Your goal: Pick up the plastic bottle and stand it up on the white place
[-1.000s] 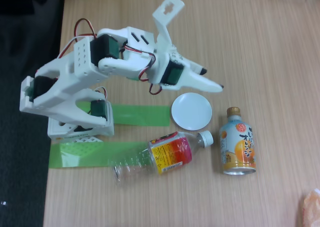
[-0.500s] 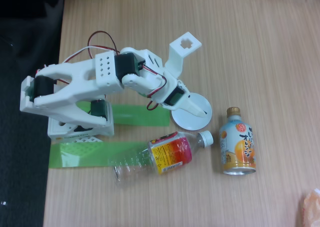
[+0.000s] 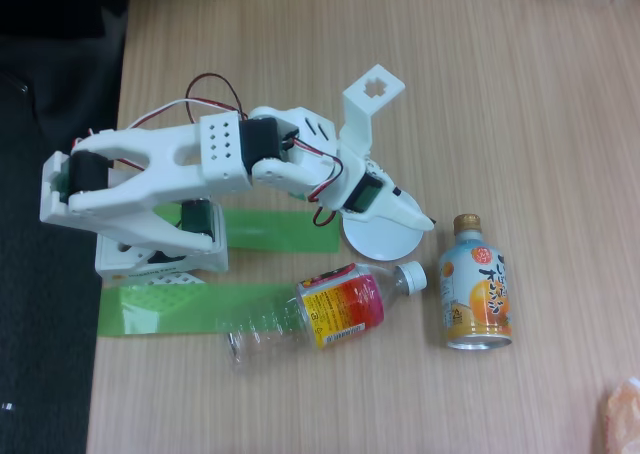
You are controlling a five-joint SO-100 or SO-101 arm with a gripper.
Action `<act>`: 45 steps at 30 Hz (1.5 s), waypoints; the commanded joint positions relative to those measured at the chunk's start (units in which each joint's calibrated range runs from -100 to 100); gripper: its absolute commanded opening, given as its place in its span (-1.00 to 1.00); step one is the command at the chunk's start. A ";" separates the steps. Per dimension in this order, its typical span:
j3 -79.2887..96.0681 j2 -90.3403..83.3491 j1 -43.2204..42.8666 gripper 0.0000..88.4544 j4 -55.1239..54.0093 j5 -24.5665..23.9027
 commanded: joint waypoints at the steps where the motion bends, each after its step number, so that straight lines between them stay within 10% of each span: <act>1: -2.45 1.90 0.40 -0.37 -0.91 0.35; 21: -36.77 42.13 11.29 -0.35 8.79 0.30; 29: -40.39 44.23 11.80 0.09 17.80 0.09; 45: -46.91 44.23 10.40 0.10 28.96 -0.33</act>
